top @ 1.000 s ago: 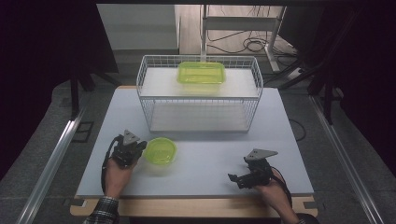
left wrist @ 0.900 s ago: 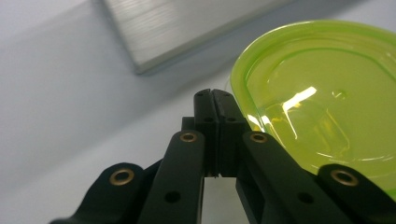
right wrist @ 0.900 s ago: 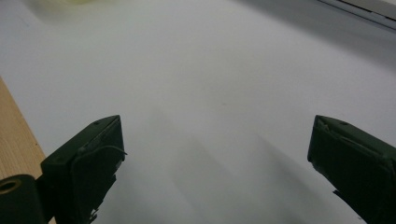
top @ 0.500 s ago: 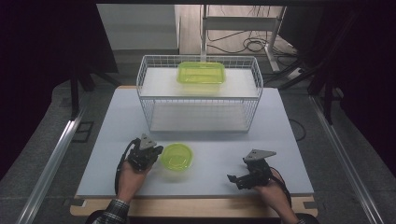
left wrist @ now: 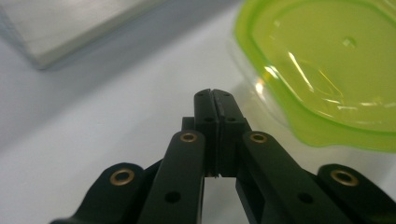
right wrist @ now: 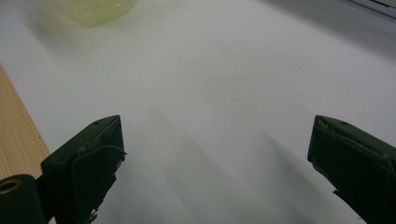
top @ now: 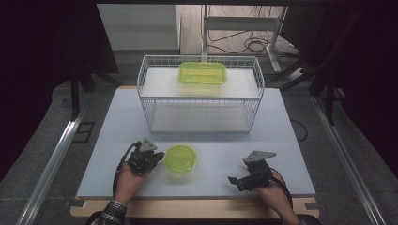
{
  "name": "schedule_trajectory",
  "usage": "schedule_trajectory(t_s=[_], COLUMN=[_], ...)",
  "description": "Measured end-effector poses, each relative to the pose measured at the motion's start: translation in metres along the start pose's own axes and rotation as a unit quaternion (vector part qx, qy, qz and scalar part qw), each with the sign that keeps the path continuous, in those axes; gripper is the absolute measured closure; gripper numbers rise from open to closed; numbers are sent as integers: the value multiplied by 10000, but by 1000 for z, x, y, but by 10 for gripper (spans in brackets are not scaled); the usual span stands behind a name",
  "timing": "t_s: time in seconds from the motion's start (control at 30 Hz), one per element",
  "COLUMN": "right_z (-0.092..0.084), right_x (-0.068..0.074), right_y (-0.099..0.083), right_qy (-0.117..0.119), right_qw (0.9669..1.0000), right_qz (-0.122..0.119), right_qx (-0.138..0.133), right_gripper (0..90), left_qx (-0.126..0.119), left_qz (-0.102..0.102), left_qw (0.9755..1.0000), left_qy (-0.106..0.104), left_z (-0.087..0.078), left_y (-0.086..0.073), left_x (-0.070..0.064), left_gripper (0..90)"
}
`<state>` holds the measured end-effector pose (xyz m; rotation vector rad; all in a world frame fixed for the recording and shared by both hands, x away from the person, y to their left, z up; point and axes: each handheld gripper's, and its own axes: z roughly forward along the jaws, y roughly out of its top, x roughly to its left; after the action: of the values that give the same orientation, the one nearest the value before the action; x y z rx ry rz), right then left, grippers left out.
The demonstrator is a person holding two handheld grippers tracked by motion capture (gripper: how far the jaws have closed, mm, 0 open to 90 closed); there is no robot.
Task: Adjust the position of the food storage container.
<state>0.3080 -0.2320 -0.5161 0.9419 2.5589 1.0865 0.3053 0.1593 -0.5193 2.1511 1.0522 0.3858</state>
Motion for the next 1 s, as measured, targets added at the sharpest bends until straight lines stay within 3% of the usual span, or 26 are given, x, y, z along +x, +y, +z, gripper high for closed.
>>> schedule_trajectory(t_s=[0.07,0.47,0.63,1.0], right_z=[0,1,1,3], right_x=[0,1,2,3], right_y=[0,0,0,0], right_qy=[-2,2,5,36], right_qw=[10000,10000,10000,10000], right_qz=[-5,-21,-32,-56], right_qx=[3,20,27,55], right_gripper=[42,42,42,42], left_qx=[90,119,160,106], left_qz=[117,203,379,508], left_qw=[9998,9983,9963,9934], left_qy=[-121,-529,-749,-1019], left_z=[4,7,13,24], left_y=[0,-1,3,13], left_x=[-5,-21,-39,-65], left_gripper=[896,896,894,884])
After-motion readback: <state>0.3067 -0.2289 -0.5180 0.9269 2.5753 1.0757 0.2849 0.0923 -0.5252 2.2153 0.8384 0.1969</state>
